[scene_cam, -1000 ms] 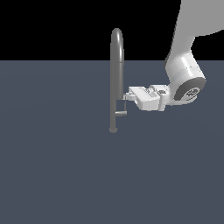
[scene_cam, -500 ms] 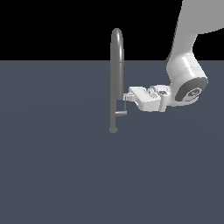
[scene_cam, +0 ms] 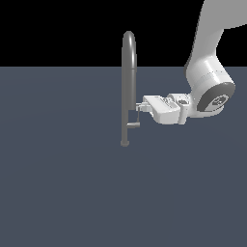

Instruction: Turn on the faucet by rotating a designated handle.

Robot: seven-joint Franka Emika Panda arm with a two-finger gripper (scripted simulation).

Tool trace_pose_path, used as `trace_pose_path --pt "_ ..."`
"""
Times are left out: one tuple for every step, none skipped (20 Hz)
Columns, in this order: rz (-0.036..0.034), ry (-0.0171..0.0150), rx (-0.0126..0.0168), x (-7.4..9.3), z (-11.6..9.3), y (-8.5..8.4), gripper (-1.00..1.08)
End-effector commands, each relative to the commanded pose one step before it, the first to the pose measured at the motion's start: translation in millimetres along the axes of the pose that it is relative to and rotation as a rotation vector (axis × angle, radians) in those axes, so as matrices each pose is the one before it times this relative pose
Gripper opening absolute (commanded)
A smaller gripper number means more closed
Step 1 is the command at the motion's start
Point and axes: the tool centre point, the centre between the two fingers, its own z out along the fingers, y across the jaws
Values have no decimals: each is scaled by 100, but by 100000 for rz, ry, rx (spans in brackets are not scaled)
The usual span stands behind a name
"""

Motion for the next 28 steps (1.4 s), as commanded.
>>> trace_pose_path --pt "244 -189 -182 69 -2 728 -100" --pt "0 0 0 11 -7 313 -100" --pt "0 0 0 12 -7 316 -100" --pt "0 0 0 12 -7 318 -100" --pt "4 -62 -75 20 24 314 -100" --pt "0 0 0 12 -8 324 -100" --pt "0 0 0 12 -8 327 -100" --pt "4 -42 -55 19 15 324 -100" --pt "0 0 0 13 -9 333 -100" --pt "0 0 0 14 -10 336 -100" --pt "0 0 0 0 0 0 -100" --pt "-1234 525 326 -343 18 -795 -100" --pt "134 -64 -42 257 1 400 -100" --pt "134 -63 -42 259 1 404 -100" --pt "134 -63 -42 261 1 408 -100" --pt "141 -66 -44 267 1 411 -100" --pt "142 -65 -44 269 1 415 -100" --pt "142 -64 -44 272 0 419 -100" --pt "142 -63 -44 275 0 423 -100" --pt "143 -62 -44 278 -1 427 -100" --pt "0 0 0 0 0 0 -100" --pt "-2334 749 301 -985 4 -1160 -100" --pt "340 -113 -49 591 2 411 -100" --pt "344 -114 -49 594 2 412 -100" --pt "344 -113 -49 596 2 412 -100" --pt "347 -114 -49 599 2 412 -100" --pt "345 -112 -48 599 1 412 -100" --pt "348 -112 -47 602 0 411 -100"
